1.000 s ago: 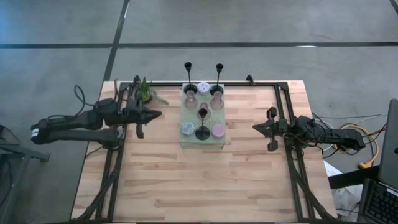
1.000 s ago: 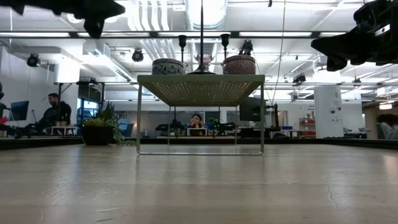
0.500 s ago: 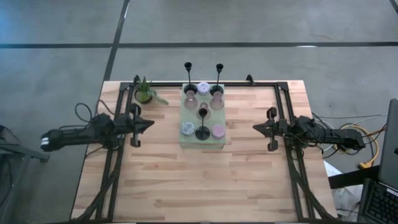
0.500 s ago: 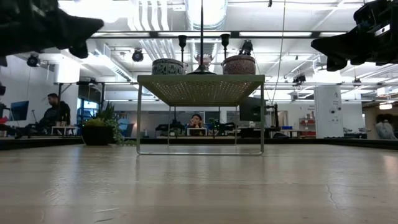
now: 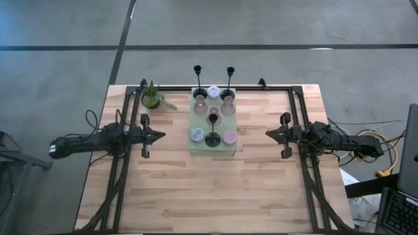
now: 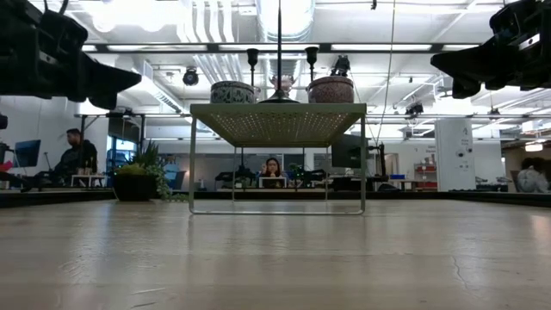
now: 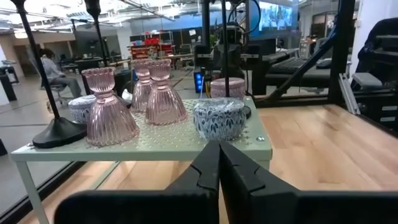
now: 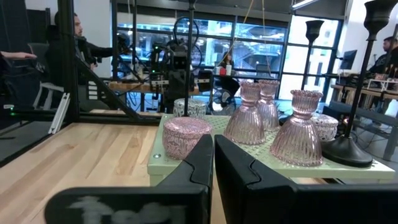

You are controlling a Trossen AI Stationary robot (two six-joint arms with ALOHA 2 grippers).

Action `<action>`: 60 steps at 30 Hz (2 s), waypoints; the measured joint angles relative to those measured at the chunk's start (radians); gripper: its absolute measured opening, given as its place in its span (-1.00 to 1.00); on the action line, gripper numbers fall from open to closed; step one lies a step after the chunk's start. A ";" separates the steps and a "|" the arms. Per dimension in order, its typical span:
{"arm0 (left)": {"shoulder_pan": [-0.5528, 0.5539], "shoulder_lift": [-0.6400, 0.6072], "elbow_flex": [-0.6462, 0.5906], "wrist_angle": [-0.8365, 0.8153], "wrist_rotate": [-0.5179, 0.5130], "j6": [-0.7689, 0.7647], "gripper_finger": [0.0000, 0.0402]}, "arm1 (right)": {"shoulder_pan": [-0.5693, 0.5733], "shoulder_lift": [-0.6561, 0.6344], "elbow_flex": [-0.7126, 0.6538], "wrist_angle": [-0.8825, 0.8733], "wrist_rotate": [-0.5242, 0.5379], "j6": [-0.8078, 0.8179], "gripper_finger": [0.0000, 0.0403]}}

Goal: Pick & Place candle stick holders
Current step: Return to Home Position

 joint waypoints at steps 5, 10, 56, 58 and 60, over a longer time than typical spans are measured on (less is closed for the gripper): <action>0.000 0.002 0.000 -0.004 -0.001 -0.021 -0.92 | 0.000 0.000 0.000 0.000 0.000 0.000 -0.96; 0.000 0.015 0.000 -0.009 -0.002 -0.022 -0.92 | 0.000 0.000 0.000 0.000 0.000 0.000 -0.96; 0.000 0.019 -0.003 -0.016 -0.004 -0.023 -0.91 | 0.000 0.000 0.000 0.000 0.000 0.000 -0.96; 0.000 0.019 -0.003 -0.016 -0.004 -0.023 -0.91 | 0.000 0.000 0.000 0.000 0.000 0.000 -0.96; 0.000 0.019 -0.003 -0.016 -0.004 -0.023 -0.91 | 0.000 0.000 0.000 0.000 0.000 0.000 -0.96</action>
